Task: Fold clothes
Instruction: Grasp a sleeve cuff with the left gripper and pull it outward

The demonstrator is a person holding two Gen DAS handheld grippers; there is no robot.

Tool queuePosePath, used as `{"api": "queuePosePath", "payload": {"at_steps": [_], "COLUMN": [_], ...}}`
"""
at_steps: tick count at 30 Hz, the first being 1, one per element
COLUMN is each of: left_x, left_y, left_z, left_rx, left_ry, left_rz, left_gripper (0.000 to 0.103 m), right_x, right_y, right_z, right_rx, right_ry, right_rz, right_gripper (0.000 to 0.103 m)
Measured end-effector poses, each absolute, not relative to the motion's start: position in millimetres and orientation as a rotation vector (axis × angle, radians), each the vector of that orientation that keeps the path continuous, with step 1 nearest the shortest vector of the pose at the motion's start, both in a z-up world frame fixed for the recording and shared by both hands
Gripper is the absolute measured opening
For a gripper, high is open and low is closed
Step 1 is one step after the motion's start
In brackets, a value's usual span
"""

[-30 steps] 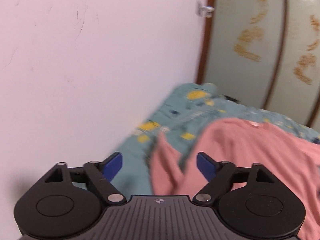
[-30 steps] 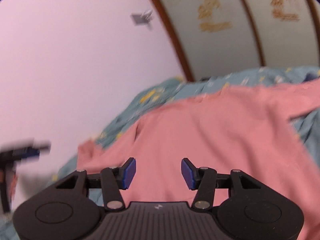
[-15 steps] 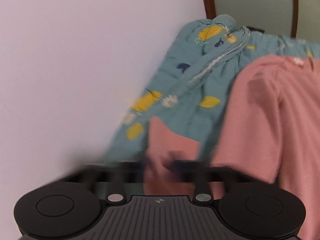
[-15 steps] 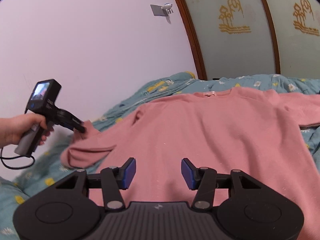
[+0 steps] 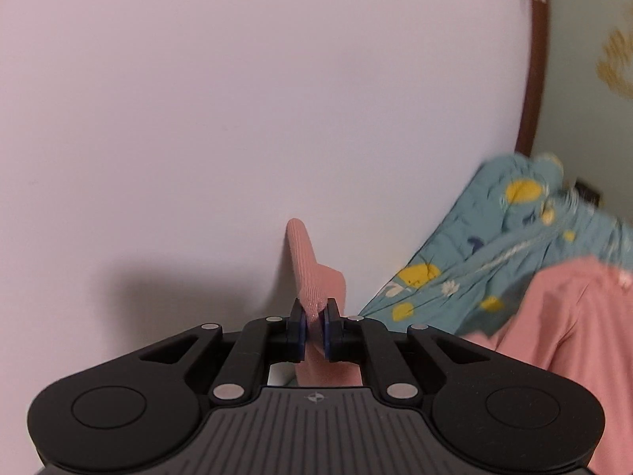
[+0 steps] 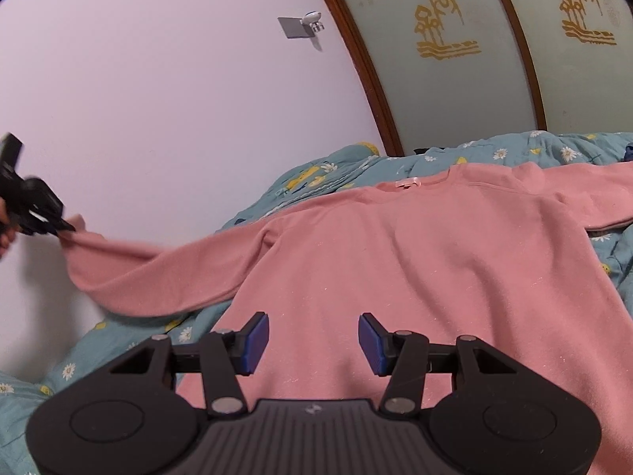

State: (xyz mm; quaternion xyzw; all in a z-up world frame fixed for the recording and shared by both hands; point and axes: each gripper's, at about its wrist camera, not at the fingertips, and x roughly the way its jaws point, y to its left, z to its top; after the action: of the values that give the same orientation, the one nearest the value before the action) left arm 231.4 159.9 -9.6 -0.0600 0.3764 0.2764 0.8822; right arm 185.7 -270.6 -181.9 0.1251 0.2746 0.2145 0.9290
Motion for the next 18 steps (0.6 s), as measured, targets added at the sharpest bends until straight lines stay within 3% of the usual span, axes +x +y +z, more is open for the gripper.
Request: {"api": "queuePosePath", "payload": {"at_steps": [2,5,7,9,13,18], "left_x": [222,213,207,202,194,194], "left_y": [165,171,174,174,169,143], "left_z": [-3,-1,1,0,-9,-44], "left_rx": [-0.163,-0.185,-0.153,-0.092,-0.007,0.181], "left_ry": [0.798,0.819,0.81,0.795,0.823,0.882], "left_rz": [0.572,0.562,0.582,0.61,0.554,0.357], "left_gripper": [0.009,0.018,0.04,0.053,0.061,0.062], "right_x": [185,183,183,184,184,185], "right_y": [-269,-267,-267,-267,-266,-264], "right_z": [-181,-180,-180,-180,-181,-182], "right_rx": [0.245,0.234,0.233,0.233,0.227,0.209], "right_ry": [0.56,0.556,0.558,0.561,0.566,0.576], "right_rz": [0.443,0.447,0.449,0.451,0.458,0.468], "right_gripper": [0.049,0.049,0.049,0.049,0.049,0.049]}}
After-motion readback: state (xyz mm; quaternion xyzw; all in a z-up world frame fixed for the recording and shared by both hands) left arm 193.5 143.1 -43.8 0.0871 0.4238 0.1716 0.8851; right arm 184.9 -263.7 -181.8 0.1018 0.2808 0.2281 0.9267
